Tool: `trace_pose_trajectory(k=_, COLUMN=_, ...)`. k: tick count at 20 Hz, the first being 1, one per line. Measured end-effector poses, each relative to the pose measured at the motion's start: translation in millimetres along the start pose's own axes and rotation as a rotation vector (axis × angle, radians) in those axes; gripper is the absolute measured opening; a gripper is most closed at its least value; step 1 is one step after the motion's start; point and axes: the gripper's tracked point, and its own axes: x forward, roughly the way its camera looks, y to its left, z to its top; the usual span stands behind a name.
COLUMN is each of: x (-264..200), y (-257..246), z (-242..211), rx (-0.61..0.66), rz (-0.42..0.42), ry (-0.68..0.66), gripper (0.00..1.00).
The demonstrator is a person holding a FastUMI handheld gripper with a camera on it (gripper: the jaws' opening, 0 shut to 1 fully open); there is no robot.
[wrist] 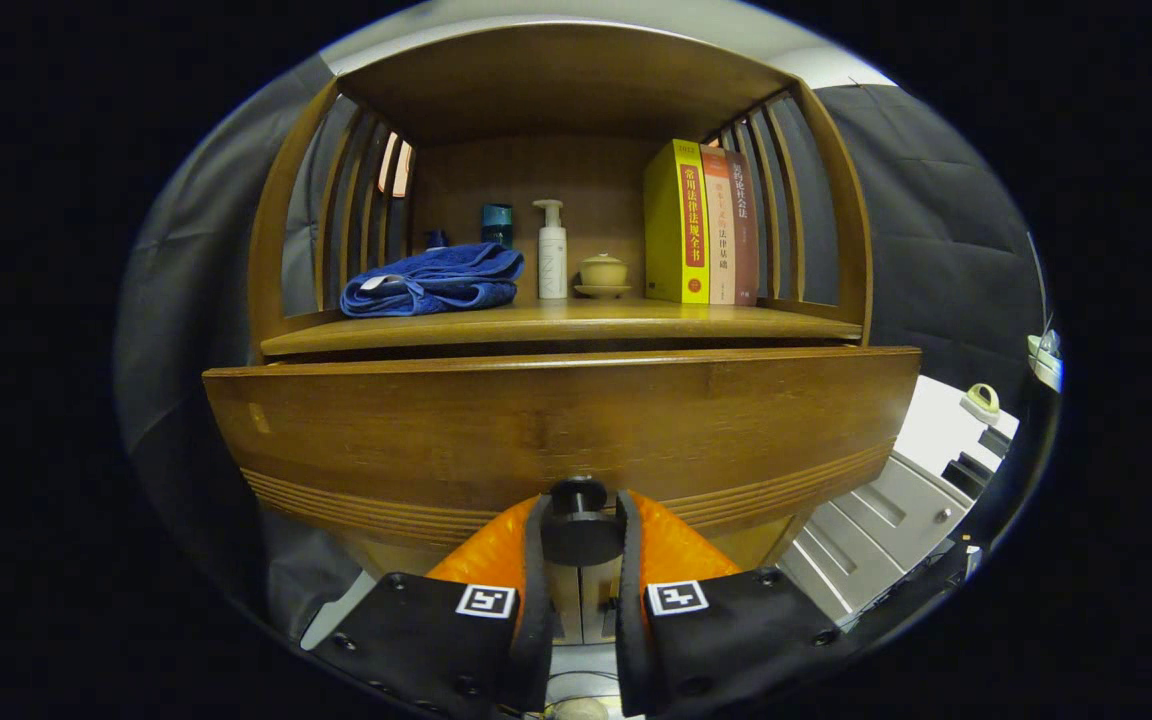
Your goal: Pull open the drawer, take out the items inside it, and place them on the countertop above the cabinet.
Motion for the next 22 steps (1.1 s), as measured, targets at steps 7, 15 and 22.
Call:
trace_pose_trajectory(k=7, x=-42, y=-2, z=-13, rx=0.006, rz=0.009, ry=0.053, gripper=0.35)
trace_pose_trajectory(k=15, x=-71, y=-4, z=-23, rx=0.003, rz=0.003, ry=0.114, gripper=0.35)
trace_pose_trajectory(k=22, x=-97, y=-5, z=-31, rx=-0.002, rz=-0.004, ry=0.166, gripper=0.35)
